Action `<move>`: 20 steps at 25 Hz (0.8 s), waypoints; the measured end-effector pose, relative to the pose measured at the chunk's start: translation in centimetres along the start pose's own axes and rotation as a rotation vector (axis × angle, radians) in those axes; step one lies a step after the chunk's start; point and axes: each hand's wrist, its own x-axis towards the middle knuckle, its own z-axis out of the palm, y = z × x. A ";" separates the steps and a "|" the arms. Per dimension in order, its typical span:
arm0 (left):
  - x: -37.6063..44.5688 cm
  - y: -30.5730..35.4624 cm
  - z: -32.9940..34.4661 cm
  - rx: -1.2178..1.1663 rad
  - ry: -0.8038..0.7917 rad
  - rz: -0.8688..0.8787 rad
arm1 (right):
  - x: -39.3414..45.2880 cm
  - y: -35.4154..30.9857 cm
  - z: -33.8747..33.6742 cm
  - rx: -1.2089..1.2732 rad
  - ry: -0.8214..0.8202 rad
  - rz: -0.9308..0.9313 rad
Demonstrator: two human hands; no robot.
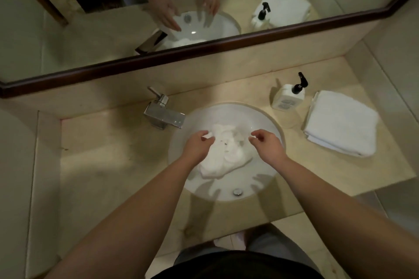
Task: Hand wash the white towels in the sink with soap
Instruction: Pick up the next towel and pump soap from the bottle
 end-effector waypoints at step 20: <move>9.2 16.5 15.7 0.128 -0.007 0.164 | 13.6 5.9 -16.1 0.048 0.076 -0.099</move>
